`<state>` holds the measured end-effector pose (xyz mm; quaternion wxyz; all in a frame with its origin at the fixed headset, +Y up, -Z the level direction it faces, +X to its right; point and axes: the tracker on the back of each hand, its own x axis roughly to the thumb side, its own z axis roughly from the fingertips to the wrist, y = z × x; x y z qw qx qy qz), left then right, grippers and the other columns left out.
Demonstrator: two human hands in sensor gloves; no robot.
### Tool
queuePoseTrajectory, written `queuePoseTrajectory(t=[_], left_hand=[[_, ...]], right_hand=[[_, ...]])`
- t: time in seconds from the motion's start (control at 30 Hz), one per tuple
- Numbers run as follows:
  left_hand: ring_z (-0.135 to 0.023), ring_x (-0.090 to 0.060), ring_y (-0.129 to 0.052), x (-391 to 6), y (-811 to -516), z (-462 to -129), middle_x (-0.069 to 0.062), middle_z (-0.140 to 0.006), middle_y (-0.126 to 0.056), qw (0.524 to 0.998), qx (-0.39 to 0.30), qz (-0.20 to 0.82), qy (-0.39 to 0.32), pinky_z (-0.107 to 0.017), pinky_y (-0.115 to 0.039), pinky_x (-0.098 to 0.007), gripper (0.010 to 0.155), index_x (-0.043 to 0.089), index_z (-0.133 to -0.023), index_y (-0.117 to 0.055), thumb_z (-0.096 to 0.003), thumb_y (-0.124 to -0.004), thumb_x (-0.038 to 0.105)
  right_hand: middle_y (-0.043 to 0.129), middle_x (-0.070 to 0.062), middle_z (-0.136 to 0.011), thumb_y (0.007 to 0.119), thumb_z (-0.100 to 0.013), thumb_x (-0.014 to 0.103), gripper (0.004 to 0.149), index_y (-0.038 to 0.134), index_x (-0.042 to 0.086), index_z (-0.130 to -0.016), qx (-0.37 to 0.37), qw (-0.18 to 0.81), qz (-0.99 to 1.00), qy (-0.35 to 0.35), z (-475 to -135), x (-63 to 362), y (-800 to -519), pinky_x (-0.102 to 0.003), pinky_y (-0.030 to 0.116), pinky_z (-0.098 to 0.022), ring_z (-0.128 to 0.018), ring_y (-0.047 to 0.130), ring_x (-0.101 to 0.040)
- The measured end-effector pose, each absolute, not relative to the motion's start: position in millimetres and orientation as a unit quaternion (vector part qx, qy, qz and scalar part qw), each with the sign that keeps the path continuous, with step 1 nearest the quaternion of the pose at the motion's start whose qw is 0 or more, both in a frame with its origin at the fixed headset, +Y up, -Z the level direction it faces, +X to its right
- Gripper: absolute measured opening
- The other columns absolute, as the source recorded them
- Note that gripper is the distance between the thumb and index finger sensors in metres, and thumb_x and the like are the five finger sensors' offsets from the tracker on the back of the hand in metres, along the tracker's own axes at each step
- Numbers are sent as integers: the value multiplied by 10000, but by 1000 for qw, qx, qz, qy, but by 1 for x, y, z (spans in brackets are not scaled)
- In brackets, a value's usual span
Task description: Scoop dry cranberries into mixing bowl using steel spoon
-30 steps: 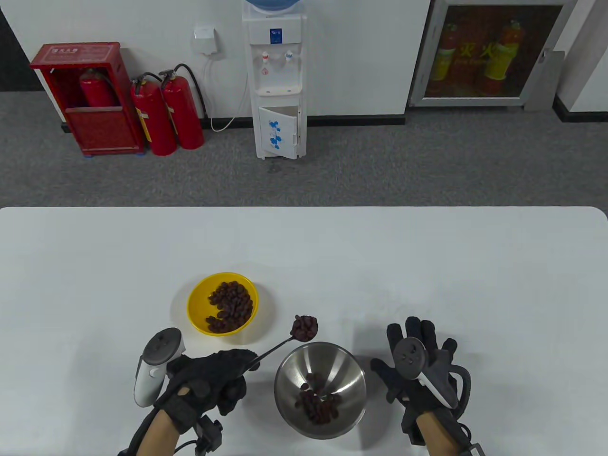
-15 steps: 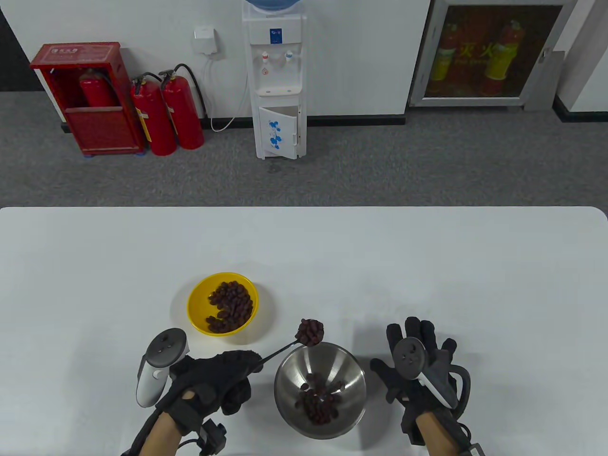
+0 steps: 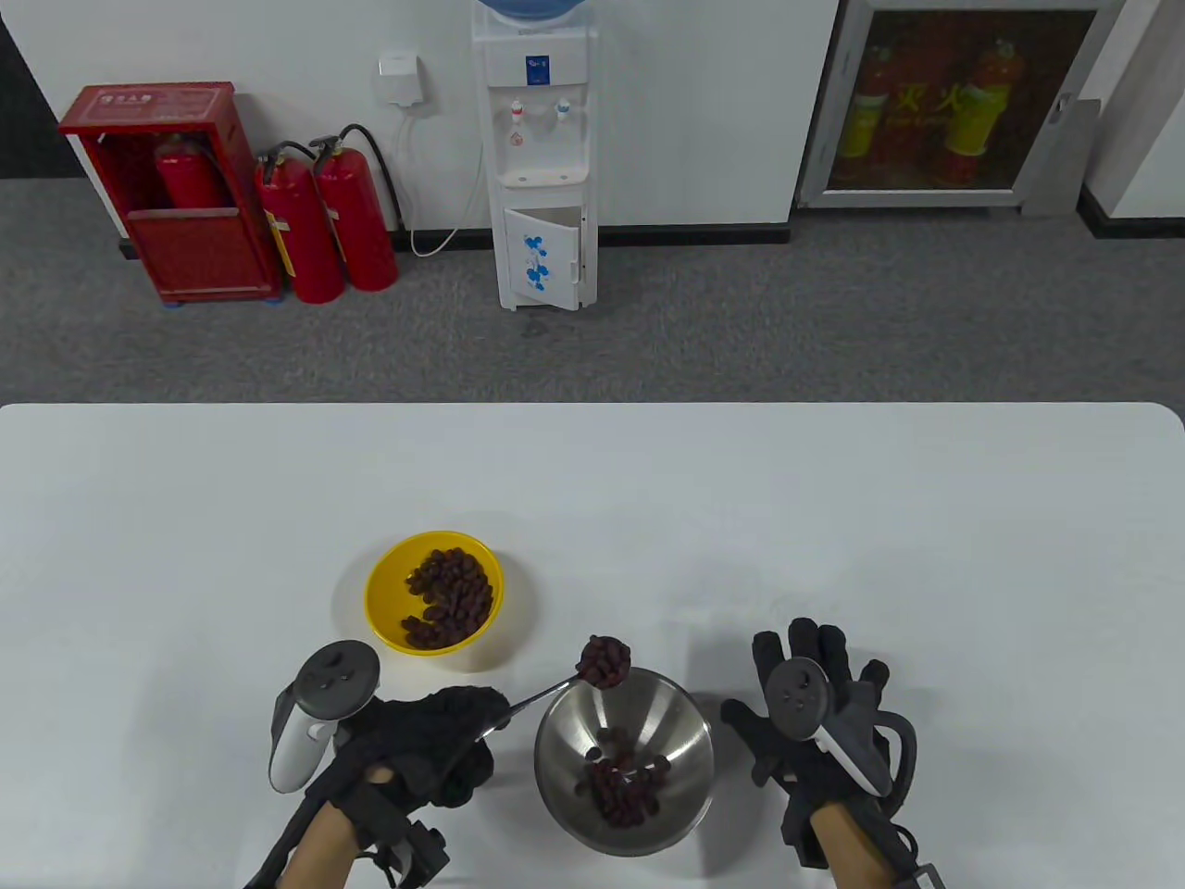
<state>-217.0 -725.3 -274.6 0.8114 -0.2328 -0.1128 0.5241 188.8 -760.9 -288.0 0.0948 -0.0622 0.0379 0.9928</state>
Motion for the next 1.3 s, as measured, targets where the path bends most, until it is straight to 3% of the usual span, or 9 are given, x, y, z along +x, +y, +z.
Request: queuePoseTrajectory(t=[0.5,0.73,1.0,1.3], left_hand=[[-203,-184,-1008,-203,-719,-269,46,-488,-1034,907,-185,367,-98,-270,-869,-422,474,147,-906,-748,-503,-672,386],[-235,-189,-997,-189,-706,-259,53,-518,-1016,951,-117,264,-111,-297,-857,-431,467,172,-905,-735,-499,-657,388],[-343,-189,-974,-179,-692,-249,84,-616,-960,969,16,207,-136,-389,-834,-438,461,257,-924,-672,-488,-613,399],[-339,-175,-976,-189,-699,-255,94,-616,-957,964,24,239,-112,-384,-839,-428,464,249,-920,-662,-486,-605,402]], right_hand=[[106,41,-1139,692,-381,739,839,377,389,-1076,-61,96,993,40,-288,188,-761,-701,121,-698,-1101,118,-271],[113,40,-1140,691,-381,739,839,379,387,-1076,-60,97,993,41,-288,188,-762,-701,124,-698,-1102,123,-272],[113,40,-1140,691,-381,740,839,381,387,-1076,-60,97,993,42,-288,188,-762,-702,124,-697,-1102,123,-270],[113,41,-1140,690,-381,741,838,380,389,-1075,-60,97,993,42,-288,188,-762,-702,125,-697,-1102,121,-271]])
